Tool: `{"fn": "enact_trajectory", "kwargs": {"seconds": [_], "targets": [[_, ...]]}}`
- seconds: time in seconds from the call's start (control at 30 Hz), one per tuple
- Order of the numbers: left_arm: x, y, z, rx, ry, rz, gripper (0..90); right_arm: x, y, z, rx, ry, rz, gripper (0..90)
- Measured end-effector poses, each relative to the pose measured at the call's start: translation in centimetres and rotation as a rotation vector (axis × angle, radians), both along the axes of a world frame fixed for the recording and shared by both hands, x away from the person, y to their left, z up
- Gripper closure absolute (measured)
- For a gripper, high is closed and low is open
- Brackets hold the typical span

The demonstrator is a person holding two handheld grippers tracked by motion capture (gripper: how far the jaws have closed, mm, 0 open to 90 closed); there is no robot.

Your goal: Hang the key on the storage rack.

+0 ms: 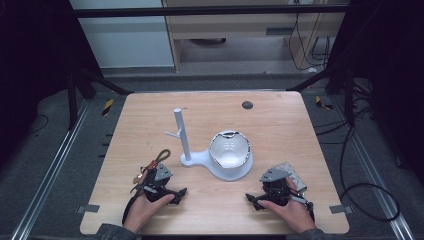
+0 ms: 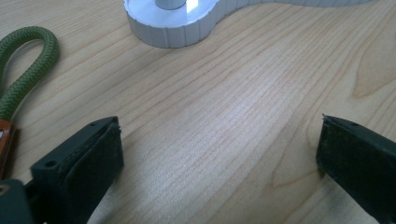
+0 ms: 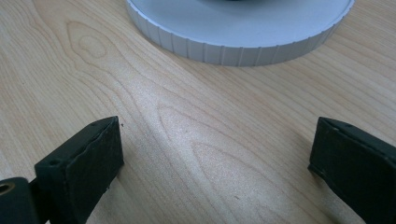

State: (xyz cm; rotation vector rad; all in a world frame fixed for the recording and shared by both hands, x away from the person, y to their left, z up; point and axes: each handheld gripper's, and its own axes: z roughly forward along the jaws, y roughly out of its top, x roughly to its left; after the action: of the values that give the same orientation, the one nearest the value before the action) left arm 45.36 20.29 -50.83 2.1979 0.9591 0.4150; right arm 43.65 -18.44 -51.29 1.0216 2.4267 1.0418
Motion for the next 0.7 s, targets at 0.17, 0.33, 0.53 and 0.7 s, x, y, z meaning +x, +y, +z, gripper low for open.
{"fn": "enact_trajectory", "kwargs": {"seconds": [0.17, 0.33, 0.53, 0.7], "targets": [[-0.4, 0.5, 0.9, -0.025, -0.009, 0.004, 5.8, -0.2, -0.2, 0.0, -0.003, -0.002, -0.003, 2.7], [-0.1, 2.7, 3.1, -0.027, -0.043, 0.067, 6.9, -0.3, -0.2, 0.0, -0.001, -0.004, -0.003, 2.7], [2.3, 5.8, 4.5, -0.002, 0.016, 0.14, 13.5, -0.3, -0.2, 0.0, 0.0, -0.003, -0.003, 2.7], [4.5, 7.2, 5.5, 0.047, 0.075, 0.165, 23.5, -0.4, -0.3, 0.0, -0.003, -0.001, -0.003, 2.7]]}}
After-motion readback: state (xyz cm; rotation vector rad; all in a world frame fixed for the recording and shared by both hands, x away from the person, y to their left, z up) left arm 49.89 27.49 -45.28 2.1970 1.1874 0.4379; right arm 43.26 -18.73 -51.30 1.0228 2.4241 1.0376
